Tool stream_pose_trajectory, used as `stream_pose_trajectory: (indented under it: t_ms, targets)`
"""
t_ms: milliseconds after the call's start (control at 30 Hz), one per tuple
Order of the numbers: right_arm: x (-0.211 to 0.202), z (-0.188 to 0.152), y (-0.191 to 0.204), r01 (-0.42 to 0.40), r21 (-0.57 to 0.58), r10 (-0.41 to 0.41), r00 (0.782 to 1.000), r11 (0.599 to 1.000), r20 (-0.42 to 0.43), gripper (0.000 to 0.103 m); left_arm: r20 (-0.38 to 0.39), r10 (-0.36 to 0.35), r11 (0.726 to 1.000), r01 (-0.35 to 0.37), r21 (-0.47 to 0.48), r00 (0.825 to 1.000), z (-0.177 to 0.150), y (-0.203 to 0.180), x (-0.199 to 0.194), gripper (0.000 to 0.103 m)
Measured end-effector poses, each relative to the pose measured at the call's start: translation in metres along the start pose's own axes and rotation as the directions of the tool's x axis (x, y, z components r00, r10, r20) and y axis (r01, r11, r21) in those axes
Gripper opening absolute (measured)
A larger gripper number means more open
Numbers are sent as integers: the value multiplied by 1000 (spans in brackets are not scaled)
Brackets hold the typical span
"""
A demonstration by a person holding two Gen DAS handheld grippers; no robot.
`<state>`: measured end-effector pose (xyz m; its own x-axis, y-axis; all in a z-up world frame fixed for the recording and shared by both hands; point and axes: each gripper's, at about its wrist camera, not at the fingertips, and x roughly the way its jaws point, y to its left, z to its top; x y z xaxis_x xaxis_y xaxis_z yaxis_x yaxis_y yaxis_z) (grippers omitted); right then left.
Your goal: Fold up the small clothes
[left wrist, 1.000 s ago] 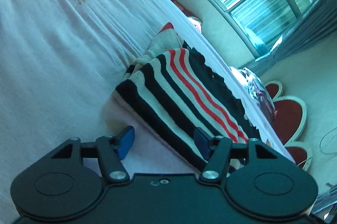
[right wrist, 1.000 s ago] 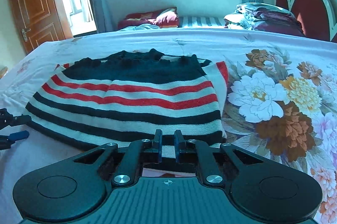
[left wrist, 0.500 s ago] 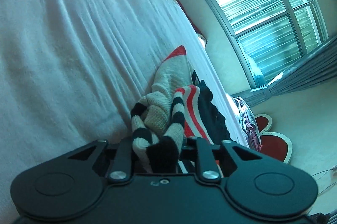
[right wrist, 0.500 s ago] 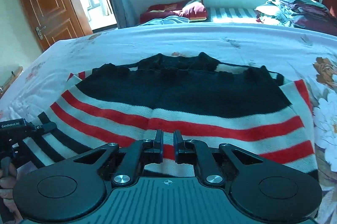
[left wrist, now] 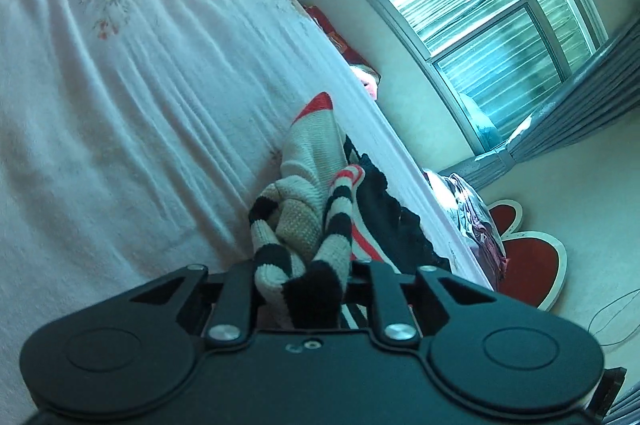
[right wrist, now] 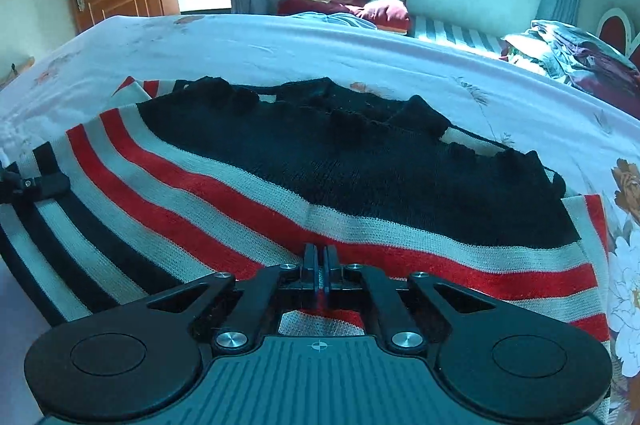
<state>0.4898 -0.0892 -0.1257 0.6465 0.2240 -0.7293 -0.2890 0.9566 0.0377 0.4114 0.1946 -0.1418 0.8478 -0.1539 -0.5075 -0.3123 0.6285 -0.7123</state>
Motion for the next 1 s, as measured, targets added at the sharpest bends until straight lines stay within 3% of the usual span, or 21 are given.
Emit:
stream_pose_trajectory:
  t_ms: [133,267,400,500,600,633,667,700,733,800,900,933,1000]
  targets:
    - [-2,-1,-4,-28,-10,28,1000,1000,3,1,24,-12,997,10,72,1000,0,-29,-14,15]
    - [-6,-1,-11,-68,-9,68,998,998,7,1,10,-39,976,36,215,999,-4,-83,-22,15]
    - [-46,-3,-60,-158,182,137,983,971,125,1,-61,-49,920,69,385,997,-31,-160,-20,15]
    - [-89,-14,-114,-174,317,108,971,932,215,1,-139,-16,858,85,507,990,-72,-215,-2,15]
    - [-126,-31,-175,-190,471,67,962,861,266,2,-262,67,763,119,636,963,-135,-256,30,16]
    - [-136,-38,-196,-216,523,73,957,824,281,2,-324,88,743,154,652,942,-157,-262,43,23]
    - [-142,-44,-214,-251,564,98,953,787,287,3,-401,112,723,202,660,909,-177,-266,56,35]
    - [-146,-48,-228,-276,595,126,951,755,282,27,-465,140,713,236,660,874,-193,-267,65,39]
    - [-151,-52,-241,-285,620,134,951,731,279,68,-488,142,712,253,655,861,-200,-265,63,39]
    - [-166,-58,-254,-314,605,137,937,731,321,73,-463,45,727,289,623,885,-190,-261,38,39]
    - [-171,-61,-259,-342,606,178,932,718,315,71,-320,-19,771,218,599,947,-145,-240,7,37]
    - [-169,-63,-256,-363,599,205,926,714,317,67,-275,-6,787,174,592,961,-127,-231,6,35]
    - [-158,-63,-245,-388,593,256,920,706,297,65,-231,62,816,84,572,971,-96,-214,18,27]
